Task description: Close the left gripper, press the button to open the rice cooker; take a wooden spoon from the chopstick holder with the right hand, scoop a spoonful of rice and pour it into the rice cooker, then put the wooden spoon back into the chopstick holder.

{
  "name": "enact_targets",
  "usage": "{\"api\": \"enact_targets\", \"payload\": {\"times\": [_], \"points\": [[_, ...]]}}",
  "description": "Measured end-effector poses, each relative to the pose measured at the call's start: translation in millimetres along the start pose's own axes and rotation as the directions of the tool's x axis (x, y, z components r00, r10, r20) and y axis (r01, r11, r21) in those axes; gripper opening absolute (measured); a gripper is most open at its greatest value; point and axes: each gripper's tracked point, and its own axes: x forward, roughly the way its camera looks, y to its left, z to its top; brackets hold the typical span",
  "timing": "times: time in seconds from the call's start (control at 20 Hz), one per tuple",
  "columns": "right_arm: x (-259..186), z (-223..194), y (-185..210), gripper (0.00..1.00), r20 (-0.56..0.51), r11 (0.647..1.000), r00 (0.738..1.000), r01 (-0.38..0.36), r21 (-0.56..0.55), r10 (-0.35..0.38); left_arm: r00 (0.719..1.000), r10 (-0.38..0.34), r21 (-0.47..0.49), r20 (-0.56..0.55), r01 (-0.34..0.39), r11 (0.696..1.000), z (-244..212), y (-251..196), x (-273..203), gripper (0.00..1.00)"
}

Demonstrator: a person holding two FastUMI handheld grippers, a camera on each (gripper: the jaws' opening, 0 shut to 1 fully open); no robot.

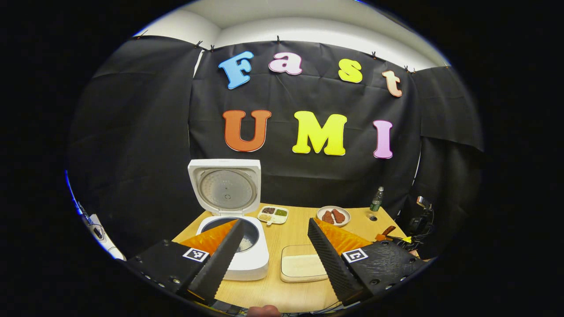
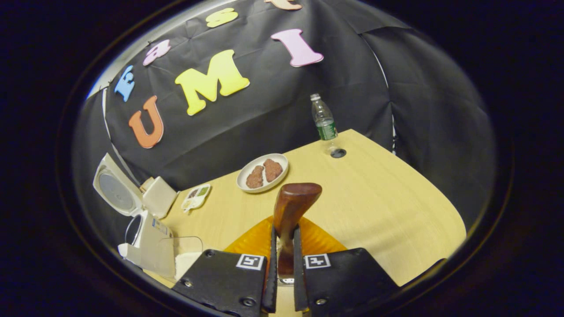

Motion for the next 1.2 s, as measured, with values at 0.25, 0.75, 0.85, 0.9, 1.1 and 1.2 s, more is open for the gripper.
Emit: {"api": "enact_targets", "payload": {"times": [0.25,0.75,0.85,0.9,1.1,1.2], "points": [[-10,13,3,0.75,0.030,0.999,1.000,0.010,-0.051,-0.008,0.999,-0.014,-0.007,0.029,0.014,1.000,3,3,13,0.94],[-96,85,5,0.88,0.219,0.994,0.973,0.084,-0.065,-0.068,0.995,-0.023,0.000,0.098,0.023,1.000,30,57,56,0.95],[-120,98,14,0.92,0.257,0.992,0.964,0.097,-0.087,-0.072,0.993,-0.027,0.002,0.118,0.027,1.000,40,71,70,0.95],[-134,105,19,0.93,0.282,0.990,0.957,0.104,-0.095,-0.074,0.991,-0.028,0.003,0.129,0.027,1.000,46,78,77,0.94],[-184,122,35,1.00,0.358,0.985,0.928,0.147,-0.094,-0.104,0.985,-0.010,0.004,0.174,0.009,1.000,89,110,113,0.94],[-205,123,38,1.00,0.380,0.976,0.916,0.182,-0.116,-0.125,0.982,0.008,0.000,0.188,-0.009,1.000,108,126,135,0.94]]}}
